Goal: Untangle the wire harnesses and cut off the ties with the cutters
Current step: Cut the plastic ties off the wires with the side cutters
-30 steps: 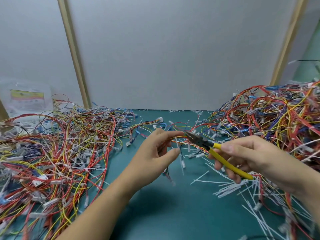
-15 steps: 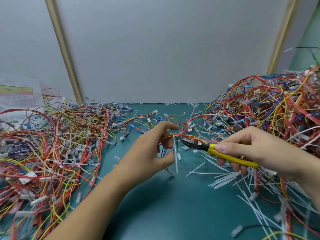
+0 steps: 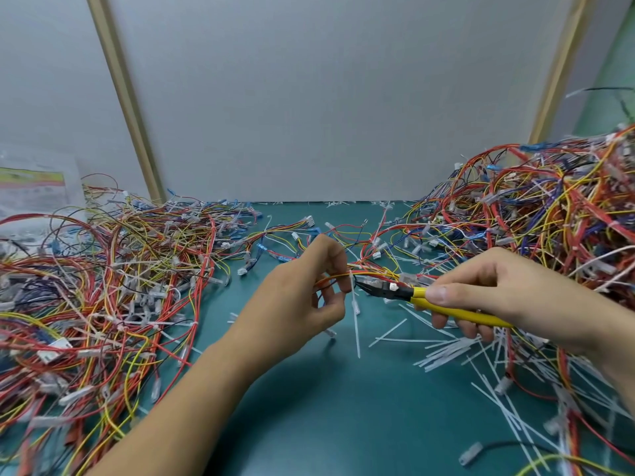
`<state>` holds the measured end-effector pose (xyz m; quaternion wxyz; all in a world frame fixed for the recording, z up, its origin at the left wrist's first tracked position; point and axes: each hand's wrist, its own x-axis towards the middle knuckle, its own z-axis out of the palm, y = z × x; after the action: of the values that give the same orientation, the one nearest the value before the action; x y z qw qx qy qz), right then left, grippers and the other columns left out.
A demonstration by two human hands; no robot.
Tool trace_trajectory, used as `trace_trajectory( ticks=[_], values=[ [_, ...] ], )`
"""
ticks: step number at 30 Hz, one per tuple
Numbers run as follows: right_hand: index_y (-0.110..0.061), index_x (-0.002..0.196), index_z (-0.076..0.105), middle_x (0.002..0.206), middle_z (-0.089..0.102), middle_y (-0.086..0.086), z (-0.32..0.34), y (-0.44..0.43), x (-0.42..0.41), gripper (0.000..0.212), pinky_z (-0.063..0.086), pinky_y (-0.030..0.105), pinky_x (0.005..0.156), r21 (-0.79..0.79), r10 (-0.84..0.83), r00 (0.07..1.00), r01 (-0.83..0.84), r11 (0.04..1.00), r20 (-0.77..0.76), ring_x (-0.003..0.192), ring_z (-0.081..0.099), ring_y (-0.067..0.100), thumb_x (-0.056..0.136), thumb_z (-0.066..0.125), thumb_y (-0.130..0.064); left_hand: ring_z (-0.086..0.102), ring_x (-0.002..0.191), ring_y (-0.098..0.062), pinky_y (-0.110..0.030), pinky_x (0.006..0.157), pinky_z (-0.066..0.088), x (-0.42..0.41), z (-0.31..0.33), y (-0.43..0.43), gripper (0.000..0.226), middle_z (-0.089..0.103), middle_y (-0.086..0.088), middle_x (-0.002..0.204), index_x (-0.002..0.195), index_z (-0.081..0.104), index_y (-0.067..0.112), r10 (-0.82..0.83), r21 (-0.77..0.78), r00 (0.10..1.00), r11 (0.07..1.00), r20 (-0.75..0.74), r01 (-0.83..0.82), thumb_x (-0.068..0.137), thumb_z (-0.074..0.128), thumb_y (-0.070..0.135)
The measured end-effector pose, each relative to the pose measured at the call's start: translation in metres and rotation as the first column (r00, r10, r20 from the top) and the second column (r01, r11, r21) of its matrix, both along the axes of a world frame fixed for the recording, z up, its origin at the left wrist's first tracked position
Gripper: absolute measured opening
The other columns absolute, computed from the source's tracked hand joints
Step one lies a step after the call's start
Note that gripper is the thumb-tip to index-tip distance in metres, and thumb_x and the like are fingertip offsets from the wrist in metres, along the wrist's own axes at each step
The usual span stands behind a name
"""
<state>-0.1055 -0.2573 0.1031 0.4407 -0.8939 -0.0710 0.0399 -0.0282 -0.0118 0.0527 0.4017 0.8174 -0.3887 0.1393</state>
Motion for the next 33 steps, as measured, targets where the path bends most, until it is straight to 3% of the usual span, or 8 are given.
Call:
trace_trajectory(
  ticks=[22, 30, 33],
  values=[
    [-0.011, 0.078, 0.079, 0.061, 0.067, 0.003, -0.0006, 0.0001, 0.0002, 0.04, 0.051, 0.024, 0.052, 0.023, 0.024, 1.0, -0.024, 0.999, 0.015, 0.056, 0.06, 0.013, 0.081, 0.066, -0.048, 0.058, 0.068, -0.018, -0.034, 0.059, 0.05, 0.0028, -0.0029, 0.0002, 0.042, 0.065, 0.017, 0.09, 0.097, 0.041, 0.034, -0.012, -0.011, 1.0, 1.0, 0.004, 0.012, 0.08, 0.064, 0.003],
    [-0.009, 0.079, 0.079, 0.064, 0.067, 0.008, -0.0015, 0.0001, 0.0011, 0.043, 0.05, 0.025, 0.052, 0.007, 0.025, 1.0, -0.025, 1.0, 0.012, 0.058, 0.06, 0.015, 0.08, 0.066, -0.05, 0.057, 0.068, -0.017, -0.032, 0.059, 0.05, 0.0033, -0.0047, -0.0009, 0.039, 0.065, 0.019, 0.09, 0.099, 0.042, 0.032, -0.025, 0.01, 1.0, 1.0, 0.018, 0.025, 0.08, 0.063, 0.004],
    [-0.009, 0.08, 0.078, 0.068, 0.067, 0.018, -0.0014, 0.0007, 0.001, 0.045, 0.05, 0.026, 0.053, 0.002, 0.026, 1.0, -0.026, 1.0, 0.007, 0.059, 0.06, 0.017, 0.079, 0.066, -0.052, 0.057, 0.069, -0.017, -0.029, 0.058, 0.049, 0.0038, -0.0049, -0.001, 0.039, 0.065, 0.019, 0.09, 0.1, 0.043, 0.031, -0.027, 0.011, 0.999, 1.0, 0.017, 0.026, 0.081, 0.064, 0.004]
  ],
)
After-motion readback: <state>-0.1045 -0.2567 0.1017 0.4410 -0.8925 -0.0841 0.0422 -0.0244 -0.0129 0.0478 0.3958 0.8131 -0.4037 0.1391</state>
